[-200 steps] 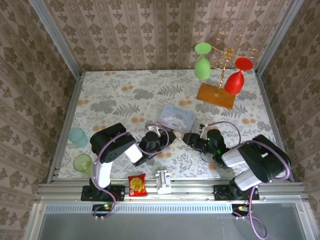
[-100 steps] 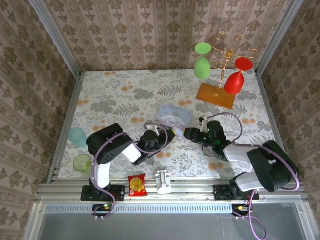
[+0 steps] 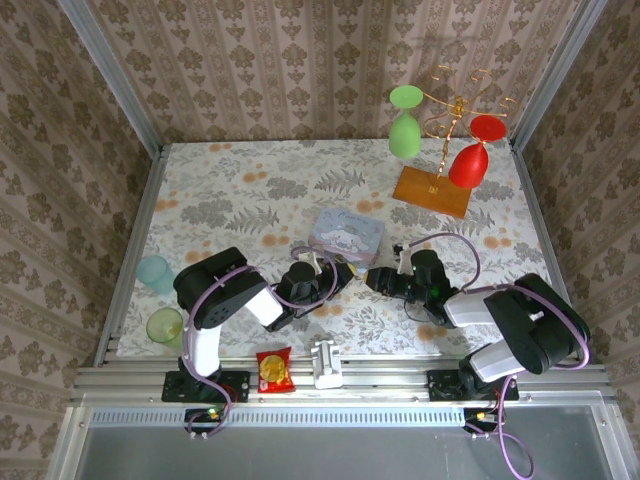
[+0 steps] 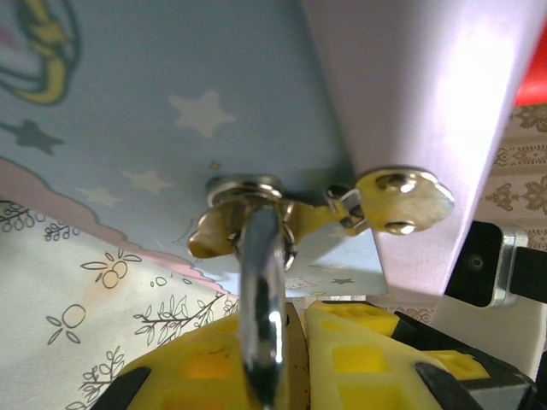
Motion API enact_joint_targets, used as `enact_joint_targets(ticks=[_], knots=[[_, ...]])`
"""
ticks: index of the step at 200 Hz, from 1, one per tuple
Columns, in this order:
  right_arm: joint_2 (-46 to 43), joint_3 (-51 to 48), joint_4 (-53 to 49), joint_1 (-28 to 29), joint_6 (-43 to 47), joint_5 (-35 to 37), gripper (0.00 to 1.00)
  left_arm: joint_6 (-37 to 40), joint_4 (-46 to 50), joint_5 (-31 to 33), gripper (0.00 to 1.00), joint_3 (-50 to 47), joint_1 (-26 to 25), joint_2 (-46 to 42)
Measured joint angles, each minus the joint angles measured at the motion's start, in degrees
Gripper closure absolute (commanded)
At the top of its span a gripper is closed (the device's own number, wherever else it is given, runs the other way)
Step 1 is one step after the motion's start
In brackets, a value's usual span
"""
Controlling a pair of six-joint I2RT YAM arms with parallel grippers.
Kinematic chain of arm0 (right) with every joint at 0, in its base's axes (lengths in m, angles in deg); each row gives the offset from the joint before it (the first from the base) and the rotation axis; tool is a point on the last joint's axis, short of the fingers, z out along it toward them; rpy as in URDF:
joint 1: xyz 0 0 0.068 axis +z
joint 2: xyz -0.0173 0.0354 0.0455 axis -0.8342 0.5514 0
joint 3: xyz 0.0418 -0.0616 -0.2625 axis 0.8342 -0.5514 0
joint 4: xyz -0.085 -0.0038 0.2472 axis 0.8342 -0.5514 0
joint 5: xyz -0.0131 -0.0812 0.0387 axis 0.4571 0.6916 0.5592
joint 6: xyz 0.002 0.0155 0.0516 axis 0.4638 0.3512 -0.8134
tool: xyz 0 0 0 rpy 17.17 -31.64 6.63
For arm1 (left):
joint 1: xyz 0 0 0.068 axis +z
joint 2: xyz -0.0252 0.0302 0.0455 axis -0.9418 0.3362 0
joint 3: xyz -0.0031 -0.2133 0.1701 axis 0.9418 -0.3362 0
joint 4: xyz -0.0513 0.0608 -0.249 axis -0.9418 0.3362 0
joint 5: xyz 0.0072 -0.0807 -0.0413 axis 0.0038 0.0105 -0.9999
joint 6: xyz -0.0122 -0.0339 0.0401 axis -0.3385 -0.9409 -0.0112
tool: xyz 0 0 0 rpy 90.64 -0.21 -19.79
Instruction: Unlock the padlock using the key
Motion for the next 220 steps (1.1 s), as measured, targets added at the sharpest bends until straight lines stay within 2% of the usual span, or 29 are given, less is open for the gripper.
enact_joint_targets(ticks=[77, 115, 178, 220], knots=[[18.88, 1.03, 23.71, -0.07, -8.72, -8.17, 0.76, -0.44, 1.86, 0.22, 1.0, -0.02, 0.44, 0.0], [19.43, -0.04, 27.21, -0.35, -10.27, -7.87, 0.83, -0.44, 1.49, -0.2, 1.0, -0.02, 0.33, 0.0], [19.32, -1.16, 29.07, 0.52, -10.95, -8.57, 0.75, -0.63, 1.25, -0.04, 1.0, 0.0, 0.33, 0.0], [18.53, -2.1, 29.18, 1.03, -10.88, -9.55, 0.81, -0.63, 0.7, -0.02, 1.0, 0.0, 0.33, 0.0]])
